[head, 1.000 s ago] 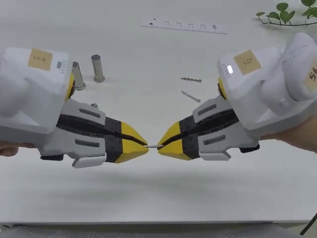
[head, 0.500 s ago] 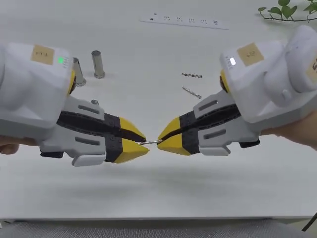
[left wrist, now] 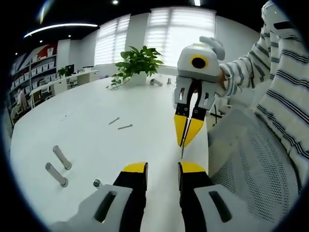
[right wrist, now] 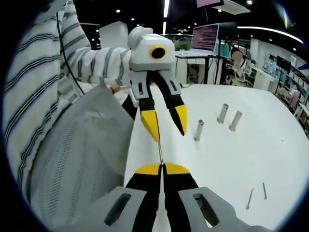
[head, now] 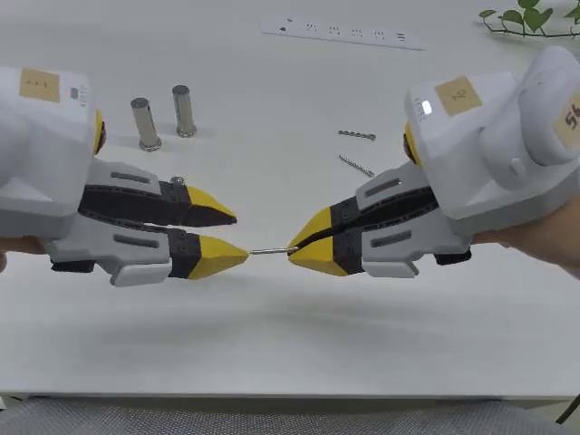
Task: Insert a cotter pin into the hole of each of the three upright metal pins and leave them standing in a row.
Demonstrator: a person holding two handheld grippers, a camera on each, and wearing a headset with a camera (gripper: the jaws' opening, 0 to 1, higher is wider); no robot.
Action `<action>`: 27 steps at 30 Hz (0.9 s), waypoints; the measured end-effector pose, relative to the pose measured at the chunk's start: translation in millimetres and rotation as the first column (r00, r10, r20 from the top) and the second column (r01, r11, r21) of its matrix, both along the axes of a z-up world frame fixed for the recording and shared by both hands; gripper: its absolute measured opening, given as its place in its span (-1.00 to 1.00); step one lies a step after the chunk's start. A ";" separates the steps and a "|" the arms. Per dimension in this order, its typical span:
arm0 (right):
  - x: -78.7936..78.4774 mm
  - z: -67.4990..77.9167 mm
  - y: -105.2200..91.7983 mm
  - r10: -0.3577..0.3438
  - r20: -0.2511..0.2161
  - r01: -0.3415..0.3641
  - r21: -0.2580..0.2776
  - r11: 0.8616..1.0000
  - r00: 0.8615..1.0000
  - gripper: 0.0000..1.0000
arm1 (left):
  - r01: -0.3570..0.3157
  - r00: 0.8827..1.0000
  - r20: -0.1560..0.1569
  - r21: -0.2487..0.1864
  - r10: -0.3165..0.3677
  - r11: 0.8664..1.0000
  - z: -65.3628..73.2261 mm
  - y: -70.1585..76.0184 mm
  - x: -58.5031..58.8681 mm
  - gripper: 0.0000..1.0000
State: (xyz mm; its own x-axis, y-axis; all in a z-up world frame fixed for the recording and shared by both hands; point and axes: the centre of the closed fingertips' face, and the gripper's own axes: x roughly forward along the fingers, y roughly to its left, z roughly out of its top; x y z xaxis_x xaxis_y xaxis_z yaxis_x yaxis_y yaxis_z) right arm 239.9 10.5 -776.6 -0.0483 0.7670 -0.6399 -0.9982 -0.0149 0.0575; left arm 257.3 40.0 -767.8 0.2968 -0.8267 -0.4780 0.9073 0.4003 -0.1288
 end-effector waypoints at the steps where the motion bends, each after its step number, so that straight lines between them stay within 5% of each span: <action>1: 0.7 -0.4 1.0 -0.001 -0.002 0.001 0.000 1.000 1.000 -0.95 | -0.020 1.000 0.001 -0.011 0.020 1.000 1.2 2.7 2.9 -0.46; 4: 2.8 -2.7 3.7 -0.003 -0.004 0.003 -0.001 1.000 1.000 -0.95 | -0.087 0.995 -0.041 -0.041 0.086 0.995 1.9 10.1 8.3 -0.38; 9: 8.0 -5.8 8.3 -0.009 0.000 0.009 -0.009 1.000 1.000 -0.95 | -0.156 0.988 -0.011 -0.019 0.156 0.988 -4.3 30.4 23.8 -0.23; 14: 15.1 -11.4 11.1 -0.014 0.009 0.014 -0.025 1.000 1.000 -0.95 | -0.274 0.962 -0.016 -0.030 0.273 0.961 -11.1 47.6 42.9 0.00; 16: 18.9 -14.5 13.1 -0.014 0.017 0.015 -0.034 0.999 1.000 -0.95 | -0.291 0.957 -0.006 -0.026 0.291 0.956 -16.1 53.9 48.3 0.01; 21: 31.0 -21.6 15.5 -0.028 0.017 0.028 -0.044 0.999 0.999 -0.95 | -0.342 0.938 -0.067 -0.017 0.340 0.940 -27.9 58.6 53.2 -0.04; 27: 47.6 -24.3 17.6 -0.059 0.014 0.059 -0.041 0.997 0.998 -0.95 | -0.370 0.927 -0.077 -0.006 0.368 0.929 -49.1 78.1 65.9 -0.09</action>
State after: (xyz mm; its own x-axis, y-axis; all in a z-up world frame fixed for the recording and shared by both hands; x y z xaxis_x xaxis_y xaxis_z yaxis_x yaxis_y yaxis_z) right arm 287.4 28.1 -800.9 0.0043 0.7413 -0.6711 -0.9979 0.0461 0.0445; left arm 323.2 118.1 -816.9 0.5476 -0.6750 -0.4945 0.6837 0.7016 -0.2006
